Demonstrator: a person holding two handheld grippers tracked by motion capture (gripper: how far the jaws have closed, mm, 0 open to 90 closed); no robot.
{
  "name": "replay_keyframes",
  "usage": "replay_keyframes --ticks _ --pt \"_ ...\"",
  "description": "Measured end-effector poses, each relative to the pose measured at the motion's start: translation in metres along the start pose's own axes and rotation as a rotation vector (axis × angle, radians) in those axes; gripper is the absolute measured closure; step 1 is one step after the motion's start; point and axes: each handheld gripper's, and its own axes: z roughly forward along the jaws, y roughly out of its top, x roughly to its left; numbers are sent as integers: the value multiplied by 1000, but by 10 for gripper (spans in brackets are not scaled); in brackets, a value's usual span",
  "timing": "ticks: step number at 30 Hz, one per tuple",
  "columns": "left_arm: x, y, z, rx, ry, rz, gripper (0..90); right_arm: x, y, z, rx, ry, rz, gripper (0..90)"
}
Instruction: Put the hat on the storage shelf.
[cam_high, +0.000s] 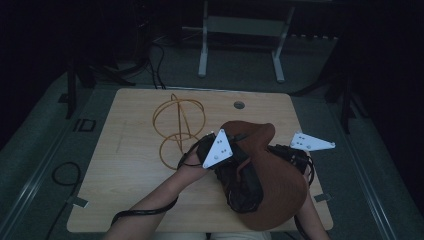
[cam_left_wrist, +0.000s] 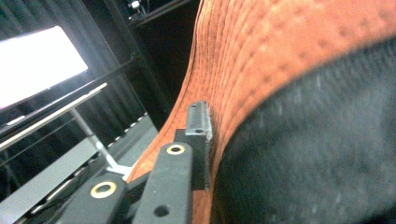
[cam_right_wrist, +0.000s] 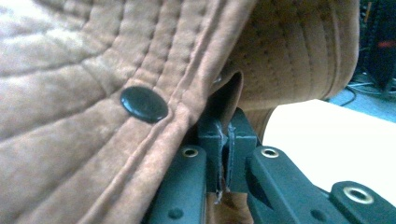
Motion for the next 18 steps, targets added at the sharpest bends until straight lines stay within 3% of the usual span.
replay_keyframes --ticks 1,3,7,14,18 --pt "2 0 0 2 2 -13 687 1 1 0 4 -4 -4 879" --pt "7 0 -3 10 -17 -34 618 2 3 -2 4 -6 -8 882" --pt "9 -1 -7 24 -8 -44 500 2 7 -8 -17 1 -11 883" --pt "16 2 -17 62 -34 -110 478 -6 16 -21 -59 -27 8 883" --pt "15 1 -21 92 -54 -109 479 -10 20 -26 -75 -48 16 882"
